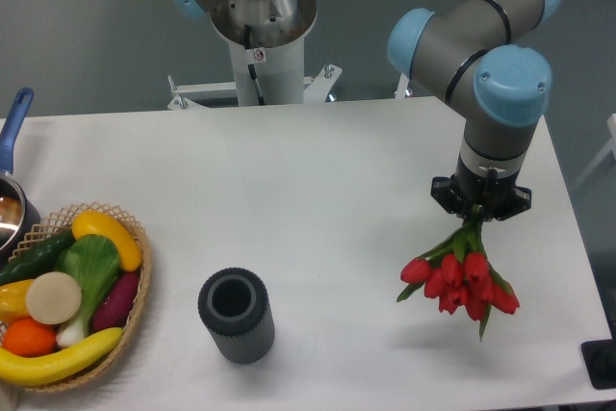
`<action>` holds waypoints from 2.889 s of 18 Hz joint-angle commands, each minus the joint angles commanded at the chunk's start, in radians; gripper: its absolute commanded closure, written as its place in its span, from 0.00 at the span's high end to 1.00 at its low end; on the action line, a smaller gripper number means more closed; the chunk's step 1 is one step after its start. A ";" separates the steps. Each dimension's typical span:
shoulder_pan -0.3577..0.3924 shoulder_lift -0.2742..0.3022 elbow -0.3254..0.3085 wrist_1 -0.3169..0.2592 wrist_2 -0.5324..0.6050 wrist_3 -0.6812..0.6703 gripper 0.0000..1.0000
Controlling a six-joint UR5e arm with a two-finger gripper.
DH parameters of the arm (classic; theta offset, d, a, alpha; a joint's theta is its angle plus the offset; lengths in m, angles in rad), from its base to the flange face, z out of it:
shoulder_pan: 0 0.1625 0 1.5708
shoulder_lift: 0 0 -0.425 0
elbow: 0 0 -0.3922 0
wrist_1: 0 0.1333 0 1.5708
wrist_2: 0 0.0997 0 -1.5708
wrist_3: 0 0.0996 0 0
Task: Insert the flowers into the vase
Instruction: 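Hold the red tulip bunch in the gripper and lift it slightly, then carry the tulips over to the black vase, tilting the gripper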
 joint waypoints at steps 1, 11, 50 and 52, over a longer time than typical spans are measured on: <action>0.000 0.000 -0.002 0.000 -0.002 0.000 0.00; 0.006 0.009 0.031 0.041 -0.104 -0.009 0.00; -0.117 0.104 -0.083 0.394 -1.370 0.023 0.00; -0.123 0.091 -0.083 0.394 -1.368 0.052 0.00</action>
